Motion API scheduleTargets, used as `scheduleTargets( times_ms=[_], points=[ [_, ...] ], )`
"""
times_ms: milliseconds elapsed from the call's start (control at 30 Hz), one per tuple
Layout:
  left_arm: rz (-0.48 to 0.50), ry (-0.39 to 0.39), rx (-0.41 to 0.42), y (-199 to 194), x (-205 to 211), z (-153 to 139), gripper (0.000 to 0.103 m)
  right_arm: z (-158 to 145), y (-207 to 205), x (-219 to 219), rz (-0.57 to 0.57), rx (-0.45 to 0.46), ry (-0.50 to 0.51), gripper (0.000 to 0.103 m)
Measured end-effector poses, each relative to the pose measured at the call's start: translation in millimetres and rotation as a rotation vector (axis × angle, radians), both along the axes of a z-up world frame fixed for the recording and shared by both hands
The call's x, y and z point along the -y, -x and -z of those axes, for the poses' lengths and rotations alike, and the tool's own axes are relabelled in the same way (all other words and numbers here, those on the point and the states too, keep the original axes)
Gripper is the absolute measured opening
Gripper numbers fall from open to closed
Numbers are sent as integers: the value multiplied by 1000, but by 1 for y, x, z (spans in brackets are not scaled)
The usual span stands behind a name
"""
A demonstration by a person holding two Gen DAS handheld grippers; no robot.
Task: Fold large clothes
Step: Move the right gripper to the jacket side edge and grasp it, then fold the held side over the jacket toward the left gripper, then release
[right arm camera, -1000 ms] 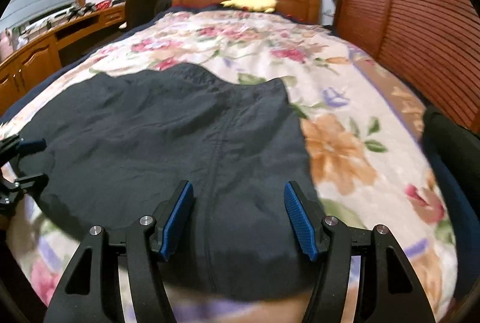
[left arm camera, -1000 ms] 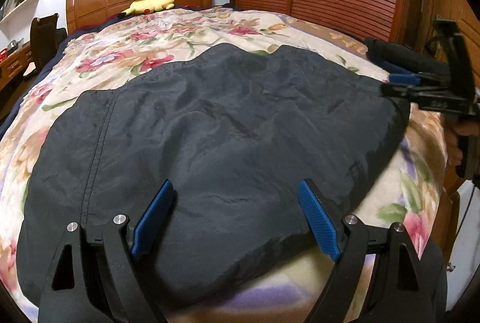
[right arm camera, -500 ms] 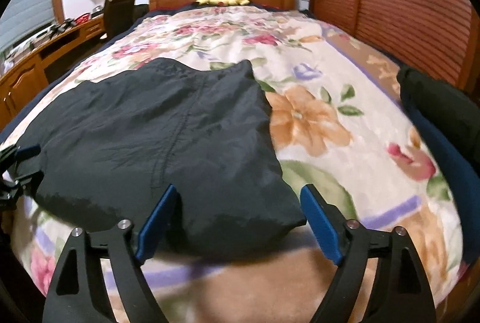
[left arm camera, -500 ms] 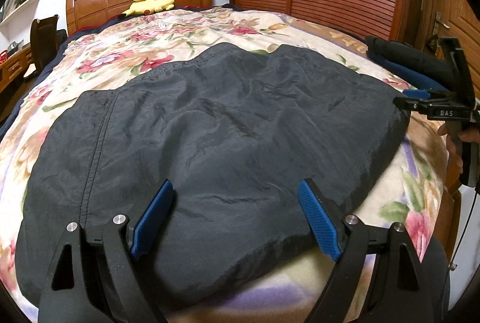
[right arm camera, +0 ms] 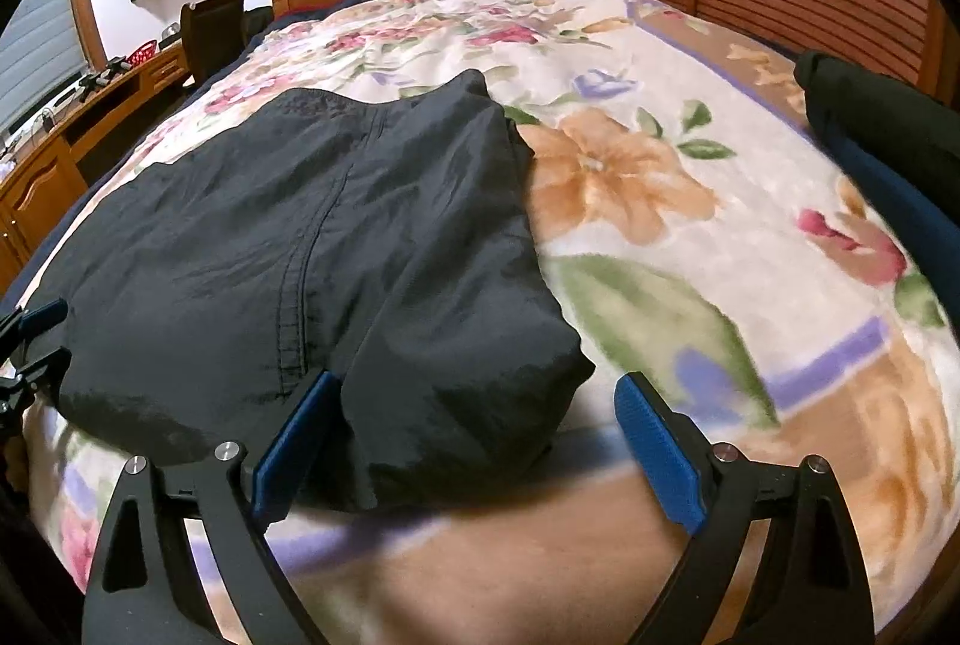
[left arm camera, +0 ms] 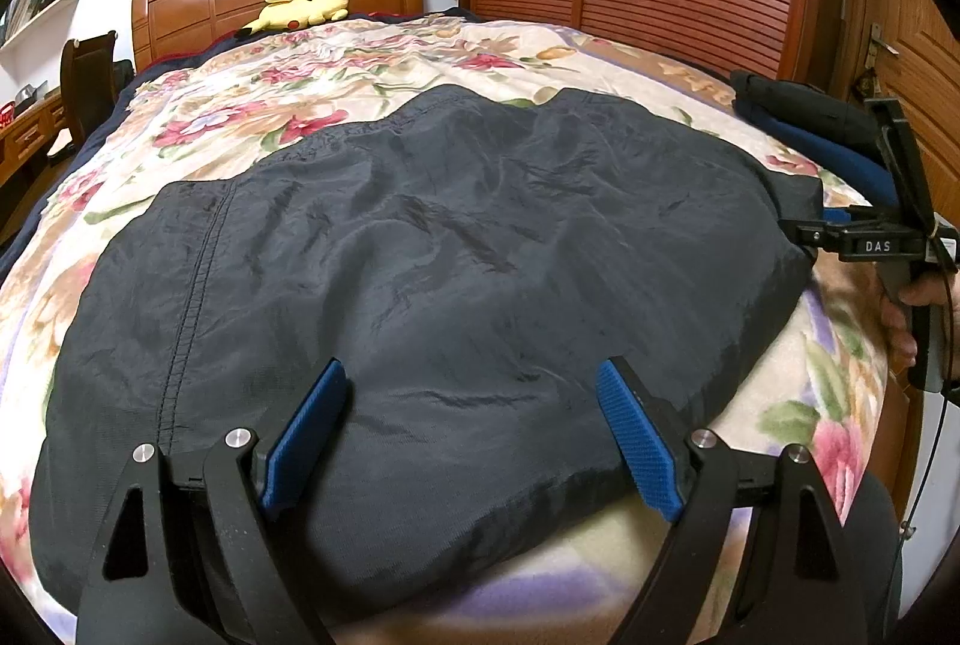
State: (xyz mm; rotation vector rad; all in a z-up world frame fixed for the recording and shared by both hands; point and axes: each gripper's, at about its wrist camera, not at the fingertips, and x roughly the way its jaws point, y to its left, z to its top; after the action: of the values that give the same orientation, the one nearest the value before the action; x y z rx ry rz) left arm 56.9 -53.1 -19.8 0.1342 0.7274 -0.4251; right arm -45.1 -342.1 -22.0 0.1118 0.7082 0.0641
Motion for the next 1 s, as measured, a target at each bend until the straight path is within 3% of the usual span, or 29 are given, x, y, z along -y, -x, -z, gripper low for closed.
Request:
scheduleTargets(
  times_ms=[233,367,600,1000],
  points=[
    [0,-3,1,0,0,0,87,6,-1,0,-42,-7,-34,84],
    [0,-3,2,0,1,0,87,2,4,-9,-96,-3,-33,52],
    [1,-7,-3,-1,-1,1,87,-16,7,-8,-134,24,-28,18],
    [-1,27,1,-2,-9,-4,87,-94,25,-39,-222,247,25,13]
  ],
)
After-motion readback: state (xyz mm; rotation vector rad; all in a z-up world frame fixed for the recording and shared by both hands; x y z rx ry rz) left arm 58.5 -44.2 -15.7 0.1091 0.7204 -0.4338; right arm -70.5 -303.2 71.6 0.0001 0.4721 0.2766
